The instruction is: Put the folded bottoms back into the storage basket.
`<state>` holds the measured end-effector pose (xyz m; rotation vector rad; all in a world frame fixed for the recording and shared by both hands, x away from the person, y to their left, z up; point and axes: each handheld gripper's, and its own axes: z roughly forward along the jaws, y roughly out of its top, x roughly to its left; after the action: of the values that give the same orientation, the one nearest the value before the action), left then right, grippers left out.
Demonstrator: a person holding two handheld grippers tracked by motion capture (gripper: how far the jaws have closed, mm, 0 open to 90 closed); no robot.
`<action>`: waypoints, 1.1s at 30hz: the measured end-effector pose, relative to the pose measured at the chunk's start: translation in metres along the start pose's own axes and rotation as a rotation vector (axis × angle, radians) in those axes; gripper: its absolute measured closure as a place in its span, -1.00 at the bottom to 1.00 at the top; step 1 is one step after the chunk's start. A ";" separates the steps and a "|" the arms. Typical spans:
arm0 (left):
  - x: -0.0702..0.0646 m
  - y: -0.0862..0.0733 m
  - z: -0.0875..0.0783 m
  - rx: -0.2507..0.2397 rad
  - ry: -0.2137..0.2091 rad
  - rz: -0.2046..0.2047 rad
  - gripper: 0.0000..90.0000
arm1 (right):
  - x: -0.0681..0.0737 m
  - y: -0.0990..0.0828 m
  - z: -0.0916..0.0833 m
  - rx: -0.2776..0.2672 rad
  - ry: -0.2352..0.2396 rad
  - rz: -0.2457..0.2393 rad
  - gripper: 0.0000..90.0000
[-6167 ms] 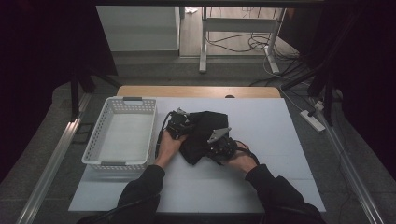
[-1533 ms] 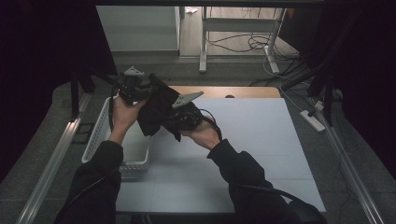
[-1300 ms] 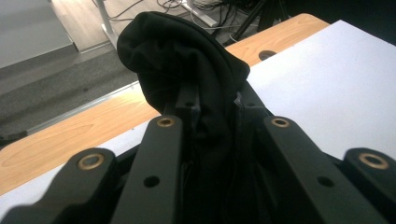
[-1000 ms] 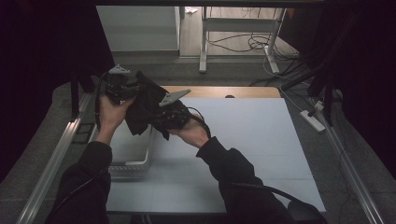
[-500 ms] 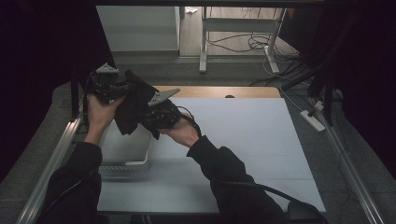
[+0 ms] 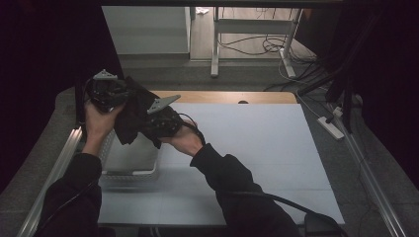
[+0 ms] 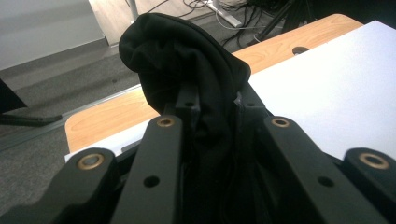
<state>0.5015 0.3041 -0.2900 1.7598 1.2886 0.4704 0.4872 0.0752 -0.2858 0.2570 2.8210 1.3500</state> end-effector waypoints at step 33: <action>0.024 -0.061 0.029 0.107 -0.004 -0.115 0.44 | 0.016 -0.021 0.049 0.124 0.000 -0.035 0.68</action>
<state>0.4976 0.3177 -0.3604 1.7615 1.4266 0.3386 0.4714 0.1026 -0.3321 0.2074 2.8984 1.1712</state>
